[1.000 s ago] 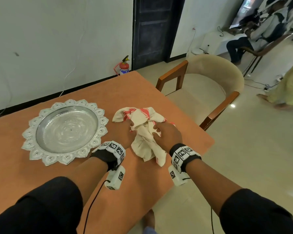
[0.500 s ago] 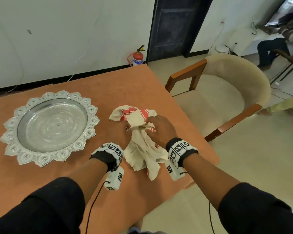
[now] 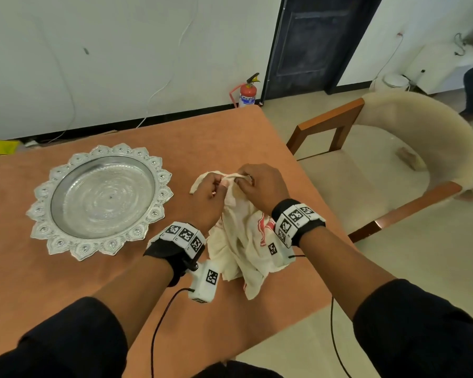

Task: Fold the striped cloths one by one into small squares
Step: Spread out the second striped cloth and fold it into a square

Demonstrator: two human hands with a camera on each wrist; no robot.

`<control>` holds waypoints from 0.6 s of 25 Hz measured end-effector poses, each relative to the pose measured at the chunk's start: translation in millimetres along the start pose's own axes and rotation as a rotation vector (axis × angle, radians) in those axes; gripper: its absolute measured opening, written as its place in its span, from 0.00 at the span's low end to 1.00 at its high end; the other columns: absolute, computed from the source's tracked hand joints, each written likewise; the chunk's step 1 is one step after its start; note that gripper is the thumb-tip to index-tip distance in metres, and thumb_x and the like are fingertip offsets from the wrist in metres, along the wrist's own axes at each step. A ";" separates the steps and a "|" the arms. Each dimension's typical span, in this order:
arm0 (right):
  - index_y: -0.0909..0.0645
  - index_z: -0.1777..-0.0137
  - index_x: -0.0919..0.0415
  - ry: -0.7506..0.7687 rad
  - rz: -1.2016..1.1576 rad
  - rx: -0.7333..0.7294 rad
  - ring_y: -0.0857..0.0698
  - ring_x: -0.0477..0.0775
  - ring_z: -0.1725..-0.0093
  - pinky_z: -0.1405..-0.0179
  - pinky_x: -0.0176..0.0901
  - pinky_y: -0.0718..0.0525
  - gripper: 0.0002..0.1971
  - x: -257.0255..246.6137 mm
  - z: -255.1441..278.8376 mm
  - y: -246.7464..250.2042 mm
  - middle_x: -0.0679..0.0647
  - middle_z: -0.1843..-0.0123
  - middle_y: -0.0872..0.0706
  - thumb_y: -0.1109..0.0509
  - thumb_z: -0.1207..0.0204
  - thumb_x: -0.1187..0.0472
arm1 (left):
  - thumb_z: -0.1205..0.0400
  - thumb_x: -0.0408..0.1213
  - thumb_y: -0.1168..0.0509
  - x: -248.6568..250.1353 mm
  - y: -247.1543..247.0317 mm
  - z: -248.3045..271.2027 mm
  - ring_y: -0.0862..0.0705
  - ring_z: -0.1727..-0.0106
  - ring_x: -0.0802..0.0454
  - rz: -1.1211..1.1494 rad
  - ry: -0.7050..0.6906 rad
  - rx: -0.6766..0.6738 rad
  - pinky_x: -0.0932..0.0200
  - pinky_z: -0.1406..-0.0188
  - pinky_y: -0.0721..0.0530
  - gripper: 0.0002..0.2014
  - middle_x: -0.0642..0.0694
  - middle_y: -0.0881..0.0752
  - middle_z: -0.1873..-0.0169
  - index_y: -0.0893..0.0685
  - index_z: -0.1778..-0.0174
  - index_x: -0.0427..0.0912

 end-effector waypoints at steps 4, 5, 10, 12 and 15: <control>0.16 0.54 0.52 0.006 -0.163 0.074 0.17 0.51 0.66 0.62 0.54 0.17 0.07 -13.6 -16.3 31.1 0.48 0.66 0.14 0.33 0.22 0.51 | 0.20 0.62 0.30 21.8 0.0 9.0 0.10 0.57 0.53 -0.023 0.018 -0.027 0.53 0.54 0.12 0.16 0.57 0.10 0.56 0.25 0.42 0.62; 0.16 0.53 0.51 0.004 -0.185 0.093 0.16 0.50 0.65 0.62 0.53 0.16 0.06 -17.2 -19.6 38.8 0.47 0.64 0.13 0.33 0.21 0.52 | 0.22 0.62 0.30 28.0 2.8 14.0 0.11 0.56 0.53 -0.105 0.015 -0.040 0.52 0.54 0.12 0.17 0.58 0.12 0.56 0.26 0.43 0.63; 0.16 0.51 0.53 0.026 -0.300 0.201 0.16 0.47 0.62 0.57 0.53 0.13 0.08 -42.3 -32.3 80.6 0.45 0.60 0.14 0.33 0.16 0.51 | 0.17 0.45 0.25 15.9 -18.2 44.5 0.19 0.74 0.56 -0.015 0.063 -0.131 0.70 0.77 0.29 0.17 0.55 0.20 0.79 0.21 0.68 0.44; 0.15 0.49 0.54 0.060 -0.353 0.242 0.15 0.49 0.60 0.55 0.55 0.13 0.09 -54.0 -33.7 96.9 0.46 0.59 0.13 0.31 0.17 0.50 | 0.14 0.46 0.29 16.0 -13.8 51.3 0.14 0.73 0.63 0.116 0.064 -0.144 0.66 0.73 0.21 0.15 0.57 0.13 0.77 0.16 0.65 0.44; 0.15 0.52 0.54 0.053 -0.408 0.241 0.17 0.48 0.61 0.56 0.58 0.14 0.08 -62.9 -37.4 107.9 0.47 0.62 0.14 0.30 0.18 0.51 | 0.10 0.50 0.36 36.1 18.6 38.3 0.09 0.50 0.59 0.175 -0.011 -0.044 0.55 0.47 0.10 0.12 0.55 0.07 0.53 0.13 0.41 0.48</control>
Point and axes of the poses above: each hand's wrist, its own z-axis away from the middle knuckle, its own y-axis out of the back of the hand, x = y × z, the point moved 8 cm from there along -z, towards the middle knuckle
